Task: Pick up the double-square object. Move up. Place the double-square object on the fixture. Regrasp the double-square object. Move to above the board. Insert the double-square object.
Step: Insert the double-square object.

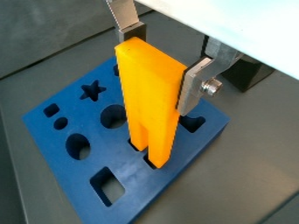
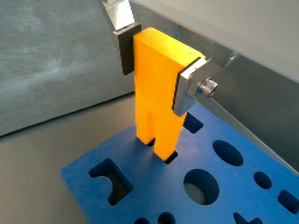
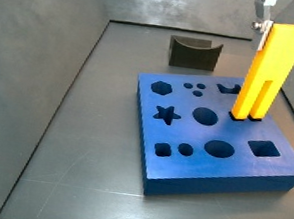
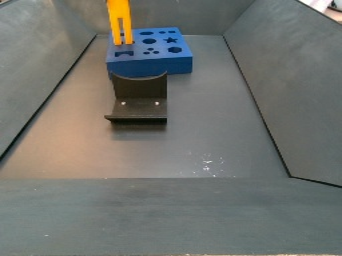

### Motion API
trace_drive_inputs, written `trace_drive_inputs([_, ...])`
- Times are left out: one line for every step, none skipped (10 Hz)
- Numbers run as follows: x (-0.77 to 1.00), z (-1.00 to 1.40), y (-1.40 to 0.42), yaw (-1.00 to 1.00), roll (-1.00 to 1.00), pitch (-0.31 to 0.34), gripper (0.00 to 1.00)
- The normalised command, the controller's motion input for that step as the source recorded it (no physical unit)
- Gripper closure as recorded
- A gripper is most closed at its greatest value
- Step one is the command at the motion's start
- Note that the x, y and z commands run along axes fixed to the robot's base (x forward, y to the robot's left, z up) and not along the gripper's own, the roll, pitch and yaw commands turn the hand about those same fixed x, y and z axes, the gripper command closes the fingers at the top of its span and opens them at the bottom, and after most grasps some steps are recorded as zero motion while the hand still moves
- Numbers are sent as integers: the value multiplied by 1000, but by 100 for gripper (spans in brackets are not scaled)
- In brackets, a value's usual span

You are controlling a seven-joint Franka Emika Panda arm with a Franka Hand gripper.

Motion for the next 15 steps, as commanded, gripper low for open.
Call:
trace_drive_inputs([-337, 0, -109, -129, 0, 0, 100])
trace_drive_inputs([-40, 0, 0, 0, 0, -3, 100])
trace_drive_inputs([3, -17, -6, 0, 0, 0, 100])
trace_drive_inputs([51, -89, -51, 0, 0, 0, 100])
trace_drive_inputs([94, -129, -83, 0, 0, 0, 100])
trace_drive_inputs([149, -129, -169, -31, 16, 0, 100])
trace_drive_inputs([369, -100, -160, -217, 0, 0, 100])
trace_drive_inputs([260, 0, 0, -171, 0, 0, 100])
trace_drive_inputs([51, 0, -11, -3, 10, 0, 100])
trace_drive_inputs([34, -291, -37, -37, 63, 0, 100])
trace_drive_inputs([83, -480, -60, -71, 124, 1, 100])
trace_drive_inputs([117, -549, -117, -71, 184, 17, 100])
trace_drive_inputs([226, -689, -214, -37, 264, 50, 100])
trace_drive_inputs([229, -749, -231, -23, 277, 36, 100])
trace_drive_inputs([211, -743, -240, -3, 284, 27, 100])
